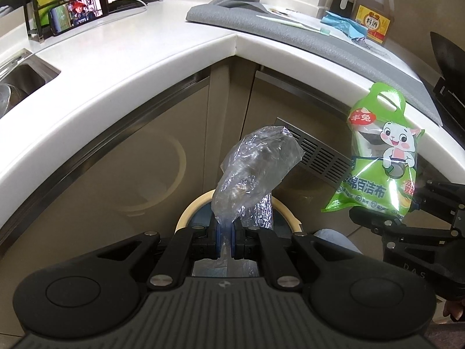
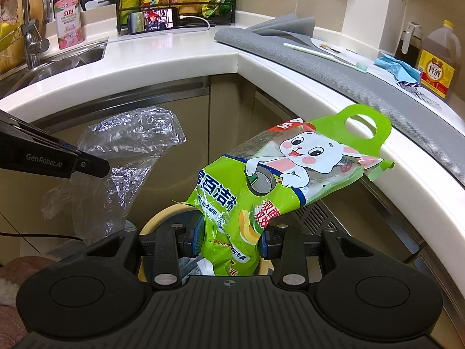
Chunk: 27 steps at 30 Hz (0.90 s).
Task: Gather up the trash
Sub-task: 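Carry the plastic bag and green pouch down toward the trash bin, then lower both tools into the bin opening holding the bag and pouch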
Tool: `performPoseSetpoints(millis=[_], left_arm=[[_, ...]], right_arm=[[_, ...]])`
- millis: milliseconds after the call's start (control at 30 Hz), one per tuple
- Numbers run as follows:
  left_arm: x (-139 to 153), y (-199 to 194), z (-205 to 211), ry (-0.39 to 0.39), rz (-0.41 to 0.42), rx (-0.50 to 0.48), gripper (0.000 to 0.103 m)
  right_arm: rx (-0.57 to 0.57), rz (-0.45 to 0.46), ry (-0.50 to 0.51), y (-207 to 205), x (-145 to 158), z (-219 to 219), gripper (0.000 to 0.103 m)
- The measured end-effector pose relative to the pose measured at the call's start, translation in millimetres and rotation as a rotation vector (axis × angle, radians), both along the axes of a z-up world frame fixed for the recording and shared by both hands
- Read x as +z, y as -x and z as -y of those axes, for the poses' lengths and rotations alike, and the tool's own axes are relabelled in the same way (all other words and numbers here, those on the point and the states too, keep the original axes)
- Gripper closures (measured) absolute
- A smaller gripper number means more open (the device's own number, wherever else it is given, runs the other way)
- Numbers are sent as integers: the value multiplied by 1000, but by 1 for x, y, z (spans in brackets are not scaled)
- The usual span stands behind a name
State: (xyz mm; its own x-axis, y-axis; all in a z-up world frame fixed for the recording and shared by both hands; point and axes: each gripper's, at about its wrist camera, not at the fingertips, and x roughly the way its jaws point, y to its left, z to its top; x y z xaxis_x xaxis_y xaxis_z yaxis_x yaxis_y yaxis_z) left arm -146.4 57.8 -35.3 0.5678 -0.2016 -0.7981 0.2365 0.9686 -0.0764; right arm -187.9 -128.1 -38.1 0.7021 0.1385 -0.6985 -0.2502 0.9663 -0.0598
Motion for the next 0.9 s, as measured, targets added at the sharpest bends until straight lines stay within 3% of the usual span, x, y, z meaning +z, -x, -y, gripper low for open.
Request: performPoseSetpoints(millis=[400,900], left_arm=[[-18,-13,1,-16,-48,9,97],[-68,-41,10,-81,-149,18,97]], right_arm=[[21,-60,2,-14,-20,-5,65],[94,-164,11,-41,-63,-18,65]])
